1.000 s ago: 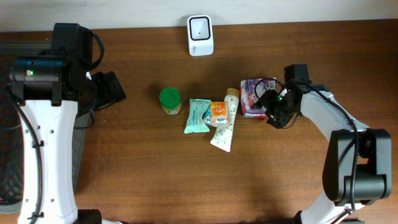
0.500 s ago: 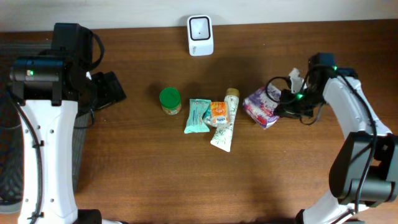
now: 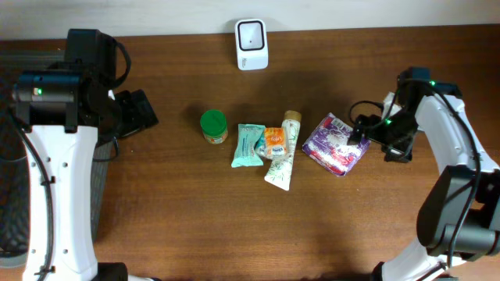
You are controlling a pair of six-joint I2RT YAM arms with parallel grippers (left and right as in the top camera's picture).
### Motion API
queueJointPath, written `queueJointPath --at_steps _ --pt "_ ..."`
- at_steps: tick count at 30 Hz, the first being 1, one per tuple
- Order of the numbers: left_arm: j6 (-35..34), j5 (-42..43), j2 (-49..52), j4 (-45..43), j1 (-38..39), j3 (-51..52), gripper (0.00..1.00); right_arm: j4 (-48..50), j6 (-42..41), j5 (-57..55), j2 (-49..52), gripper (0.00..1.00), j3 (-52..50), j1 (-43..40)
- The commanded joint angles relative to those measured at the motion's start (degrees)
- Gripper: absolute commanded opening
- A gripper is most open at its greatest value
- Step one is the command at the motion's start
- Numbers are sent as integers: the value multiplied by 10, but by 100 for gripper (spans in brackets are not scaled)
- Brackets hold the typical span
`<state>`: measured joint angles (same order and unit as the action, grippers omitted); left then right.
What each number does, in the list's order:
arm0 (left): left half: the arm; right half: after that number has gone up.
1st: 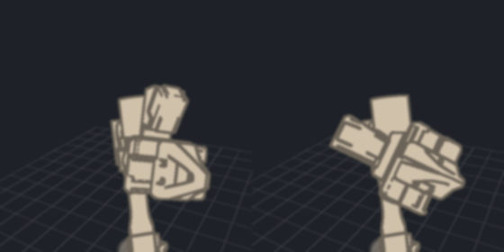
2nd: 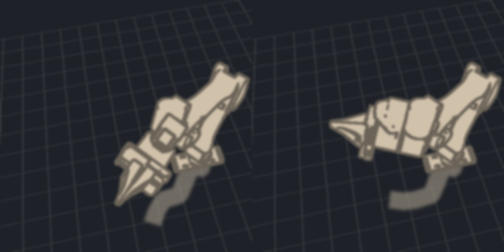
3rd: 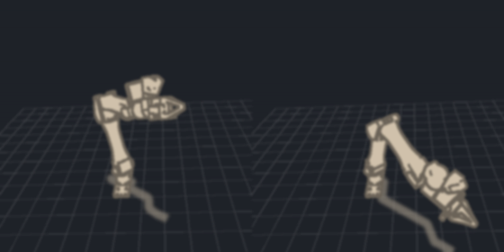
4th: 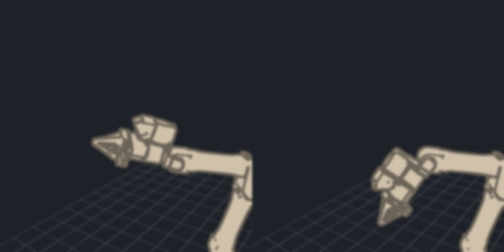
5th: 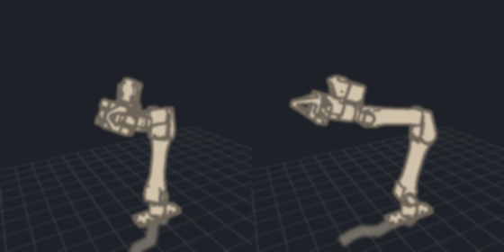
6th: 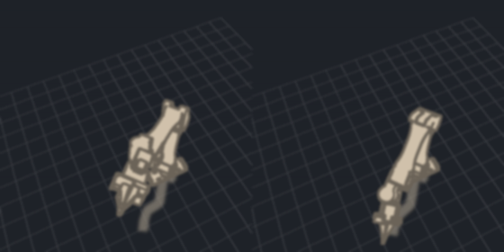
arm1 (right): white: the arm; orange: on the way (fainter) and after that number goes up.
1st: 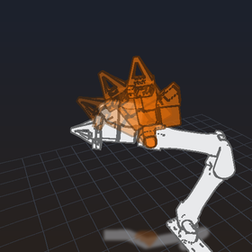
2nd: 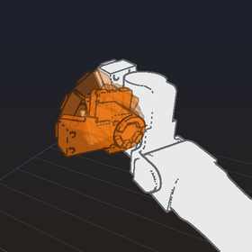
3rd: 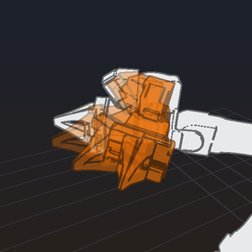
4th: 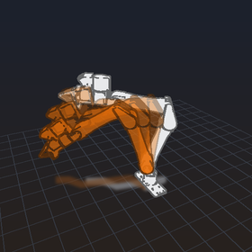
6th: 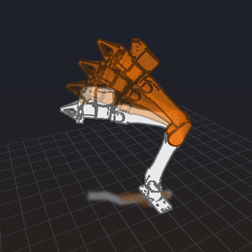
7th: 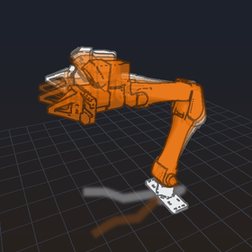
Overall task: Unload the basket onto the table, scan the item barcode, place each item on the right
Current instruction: 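Lift the package and carry it toward the white scanner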
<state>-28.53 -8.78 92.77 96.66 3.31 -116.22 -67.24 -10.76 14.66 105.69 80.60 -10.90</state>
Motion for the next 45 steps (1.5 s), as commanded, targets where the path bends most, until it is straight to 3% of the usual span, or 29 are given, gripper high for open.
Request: queueJointPath --at_steps 1,4,8,12,15,21,22,24,26,28,33,38,41,45 --pt "-7 0 -9 1 -2 -6 99 30 -25 94 -3 99 -57 -42" --pt "-7 0 -9 0 -2 -6 99 128 -50 205 -3 99 -134 -67" --pt "-7 0 -9 1 -2 -6 99 218 -64 269 -3 98 -176 -68" --pt "-7 0 -9 1 -2 -6 99 256 -70 266 -3 99 -177 -68" --pt "-7 0 -9 0 -2 -6 99 256 -70 234 -3 90 -177 -68" --pt "-7 0 -9 1 -2 -6 99 296 -69 204 -2 86 -221 -68" --pt "-7 0 -9 0 -2 -6 99 317 -69 205 -2 81 -236 -68" --pt "-7 0 -9 1 -2 -6 99 336 -69 205 -2 49 -252 -68" --pt "-7 0 -9 0 -2 -6 99 342 -68 222 -2 41 -252 -68" --pt "-7 0 -9 0 -2 -6 99 345 -61 270 -2 4 -240 -67" --pt "-7 0 -9 1 -2 -6 99 285 -4 349 -15 4 -138 -48" --pt "-7 0 -9 1 -2 -6 99 190 101 337 -30 4 16 64" --pt "-7 0 -9 0 -2 -6 99 185 100 269 -30 4 52 133" --pt "-7 0 -9 1 -2 -6 99 172 5 86 -30 4 53 237"
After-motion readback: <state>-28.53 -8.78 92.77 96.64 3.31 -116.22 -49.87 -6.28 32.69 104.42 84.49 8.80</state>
